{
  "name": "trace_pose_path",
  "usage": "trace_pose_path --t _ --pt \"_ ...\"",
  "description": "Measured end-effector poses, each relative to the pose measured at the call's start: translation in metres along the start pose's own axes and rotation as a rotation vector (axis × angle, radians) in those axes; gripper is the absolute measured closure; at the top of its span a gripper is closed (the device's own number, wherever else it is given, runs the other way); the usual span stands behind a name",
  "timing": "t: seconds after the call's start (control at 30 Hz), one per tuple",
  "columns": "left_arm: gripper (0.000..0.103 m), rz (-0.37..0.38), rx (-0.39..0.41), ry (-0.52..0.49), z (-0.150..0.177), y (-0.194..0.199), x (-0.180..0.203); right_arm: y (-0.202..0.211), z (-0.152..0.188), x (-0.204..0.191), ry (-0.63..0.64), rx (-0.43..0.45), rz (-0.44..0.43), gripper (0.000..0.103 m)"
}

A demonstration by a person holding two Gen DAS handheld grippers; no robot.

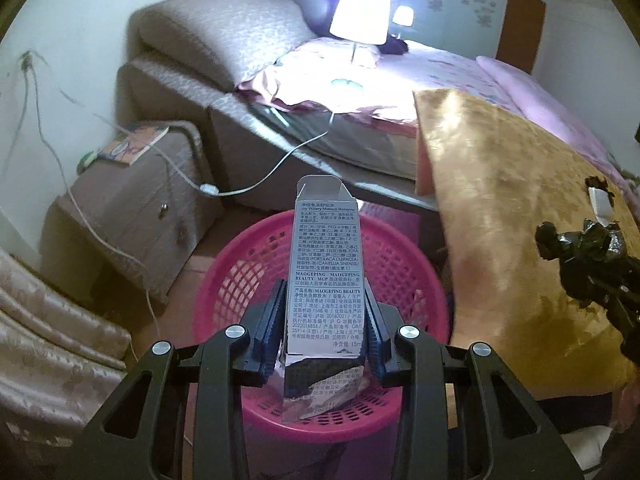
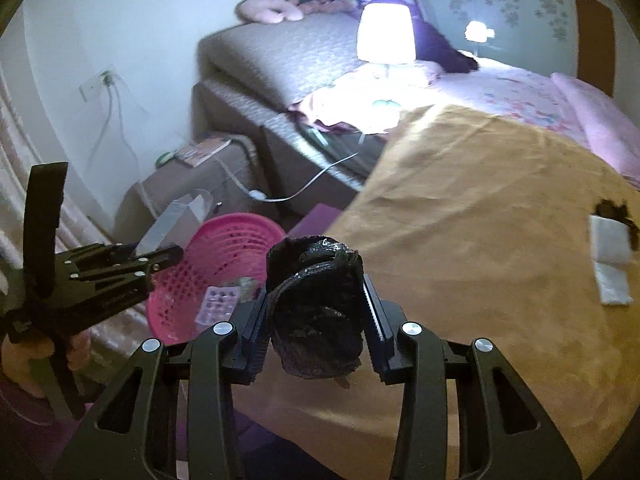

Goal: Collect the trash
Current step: 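Carry the grey box and black bag over the pink basket, then open both grippers over the pink basket to drop box and bag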

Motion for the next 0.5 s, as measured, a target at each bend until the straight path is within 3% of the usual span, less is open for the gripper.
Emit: trace_pose_path --t 0.5 --pt "0.069 -0.028 -0.027 0.062 0.004 -0.015 -0.028 -0.053 -0.017 -0.062 0.070 -0.078 -0.107 0.064"
Point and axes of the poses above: each gripper's, at about its wrist camera, not at the fingertips, and y roughly against the way its jaws point, x to its right, z to its underside, the point moved 10 cm from there along -y, roughly the way its jaws point, and after that the axes turned 5 degrees about y, right-handed, at the moved point
